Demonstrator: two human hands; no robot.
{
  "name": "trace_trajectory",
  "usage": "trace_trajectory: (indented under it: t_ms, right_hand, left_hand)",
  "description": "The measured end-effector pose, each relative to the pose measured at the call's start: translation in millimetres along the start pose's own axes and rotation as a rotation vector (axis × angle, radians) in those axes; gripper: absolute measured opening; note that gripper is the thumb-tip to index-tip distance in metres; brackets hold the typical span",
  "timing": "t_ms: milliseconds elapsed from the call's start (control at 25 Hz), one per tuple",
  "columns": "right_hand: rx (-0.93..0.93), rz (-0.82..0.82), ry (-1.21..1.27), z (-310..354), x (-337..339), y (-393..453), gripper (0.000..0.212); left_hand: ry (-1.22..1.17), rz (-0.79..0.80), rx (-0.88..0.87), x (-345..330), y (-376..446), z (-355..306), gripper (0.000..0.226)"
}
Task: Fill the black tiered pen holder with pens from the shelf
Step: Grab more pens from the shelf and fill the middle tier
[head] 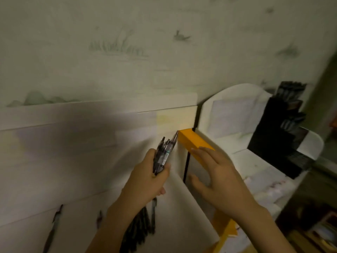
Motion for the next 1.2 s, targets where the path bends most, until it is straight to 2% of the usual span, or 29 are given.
trace_trajectory:
  t_ms: [200, 360, 560, 920, 1200]
  right_hand:
    - [-0.122, -0.086, -0.032, -109.4, 71.4, -37.0, 0.063]
    - [-0.195, -0.138, -0.053, -203.0, 126.9, -70.9, 0.065]
    - [-0.294, -0.14, -0.086, -303.5, 170.4, -108.0, 0.065]
    - [-0.351, -0.136, -0.046, -445.3, 190.6, -118.0, 0.065]
    - [-0.281, -0.091, -0.071, -542.4, 166.5, -52.3, 0.064]
  left_hand:
    - [0.012, 0.04, -0.098, -95.2, 26.4, -94.4, 0.019]
    - [-0.003, 0.037, -0.168, -187.6, 42.2, -167.0, 0.016]
    - [0.052, 0.074, -0.23, -288.1, 57.0, -222.9, 0.021]
    - [0.038, 0.15, -0.259, -426.5, 115.1, -258.5, 0.022]
    - [0.002, 0.114, -0.247, -487.6, 205.7, -253.5, 0.023]
Point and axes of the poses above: each hand's wrist, its own y-axis towards the middle knuckle, its own x-axis out of the back of the hand, z = x × y, the point moved 9 cm from there along y, towards the middle knuckle, and after that the axes turned 1 degree about y, right-handed, at the moved point
